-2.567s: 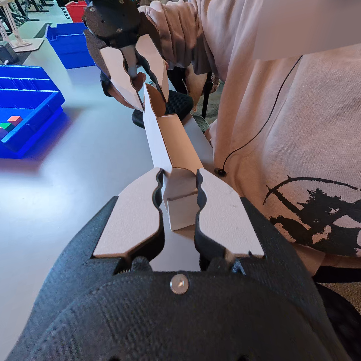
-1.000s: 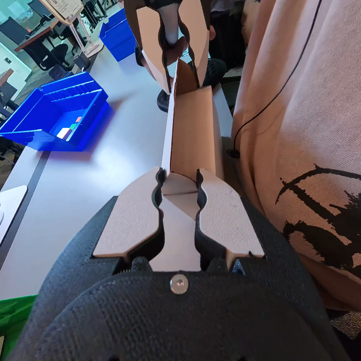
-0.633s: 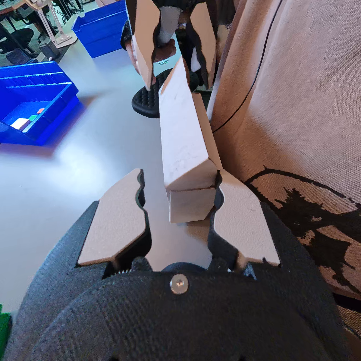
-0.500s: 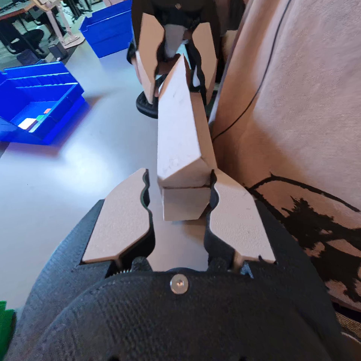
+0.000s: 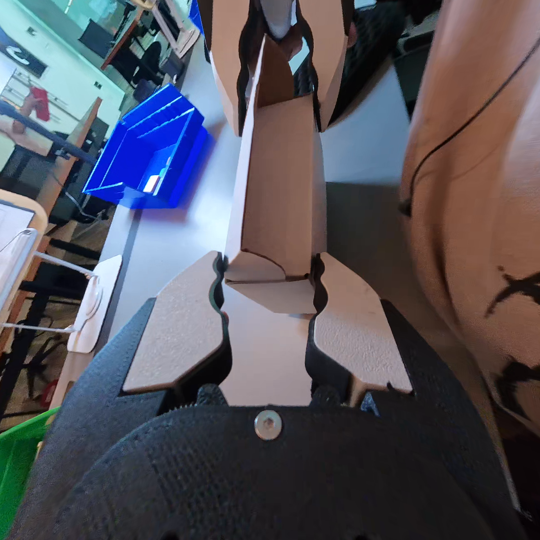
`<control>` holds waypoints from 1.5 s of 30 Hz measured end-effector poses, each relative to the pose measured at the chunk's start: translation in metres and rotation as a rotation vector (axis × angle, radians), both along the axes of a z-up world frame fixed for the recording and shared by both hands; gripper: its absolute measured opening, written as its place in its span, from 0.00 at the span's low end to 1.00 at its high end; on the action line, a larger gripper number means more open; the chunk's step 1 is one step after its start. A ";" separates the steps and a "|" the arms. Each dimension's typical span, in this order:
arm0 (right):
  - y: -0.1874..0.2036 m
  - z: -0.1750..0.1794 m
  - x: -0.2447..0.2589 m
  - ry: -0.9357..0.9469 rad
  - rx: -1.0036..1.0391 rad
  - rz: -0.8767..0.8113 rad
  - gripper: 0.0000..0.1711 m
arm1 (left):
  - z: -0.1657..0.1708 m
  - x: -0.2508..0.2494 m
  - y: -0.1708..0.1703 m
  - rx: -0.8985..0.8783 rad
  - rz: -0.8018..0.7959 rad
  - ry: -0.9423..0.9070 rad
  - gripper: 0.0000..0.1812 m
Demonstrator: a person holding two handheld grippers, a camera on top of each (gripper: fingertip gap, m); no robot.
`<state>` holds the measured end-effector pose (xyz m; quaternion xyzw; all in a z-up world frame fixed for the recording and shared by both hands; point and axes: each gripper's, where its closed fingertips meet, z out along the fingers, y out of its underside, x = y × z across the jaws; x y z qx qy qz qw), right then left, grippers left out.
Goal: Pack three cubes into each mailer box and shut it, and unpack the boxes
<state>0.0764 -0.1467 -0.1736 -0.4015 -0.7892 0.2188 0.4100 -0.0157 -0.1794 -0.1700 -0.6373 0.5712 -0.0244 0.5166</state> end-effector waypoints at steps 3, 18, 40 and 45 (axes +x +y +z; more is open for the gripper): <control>0.019 0.003 -0.004 0.056 0.030 -0.046 0.36 | -0.001 -0.002 0.011 -0.012 0.036 -0.018 0.32; 0.030 0.007 -0.009 0.207 0.432 0.068 0.26 | -0.003 -0.007 0.031 -0.052 0.057 -0.120 0.30; 0.046 -0.005 -0.020 0.194 0.298 0.040 0.24 | -0.005 -0.008 0.037 0.073 0.053 -0.141 0.20; 0.047 -0.005 -0.021 0.236 0.219 0.044 0.23 | -0.005 -0.008 0.037 0.024 0.070 -0.238 0.19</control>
